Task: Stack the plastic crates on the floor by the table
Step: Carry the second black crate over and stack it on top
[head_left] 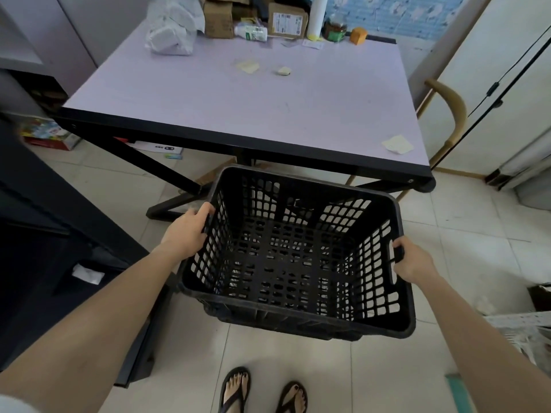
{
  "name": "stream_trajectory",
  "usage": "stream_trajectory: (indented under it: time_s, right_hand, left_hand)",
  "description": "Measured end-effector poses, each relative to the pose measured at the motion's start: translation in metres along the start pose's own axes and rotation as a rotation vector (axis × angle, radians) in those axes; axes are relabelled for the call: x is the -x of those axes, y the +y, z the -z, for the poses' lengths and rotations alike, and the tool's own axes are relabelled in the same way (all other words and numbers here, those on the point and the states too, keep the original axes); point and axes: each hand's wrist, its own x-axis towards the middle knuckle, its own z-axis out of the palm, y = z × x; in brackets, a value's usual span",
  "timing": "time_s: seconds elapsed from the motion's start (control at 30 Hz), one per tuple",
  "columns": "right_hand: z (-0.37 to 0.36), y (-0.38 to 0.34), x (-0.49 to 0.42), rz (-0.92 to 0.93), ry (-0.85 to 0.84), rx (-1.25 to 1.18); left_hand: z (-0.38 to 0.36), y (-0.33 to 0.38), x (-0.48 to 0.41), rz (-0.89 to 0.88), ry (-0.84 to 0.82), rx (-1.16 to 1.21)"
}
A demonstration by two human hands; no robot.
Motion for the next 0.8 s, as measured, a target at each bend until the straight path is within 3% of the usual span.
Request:
stream_trajectory:
  time_s: [0.8]
  right_hand:
    - [0.0008,0.0073,-0.0008,0.003,-0.034,0.041]
  left_hand:
    - [-0.0014,0.0021,-0.0008,-0.053,-0.009,-0.012]
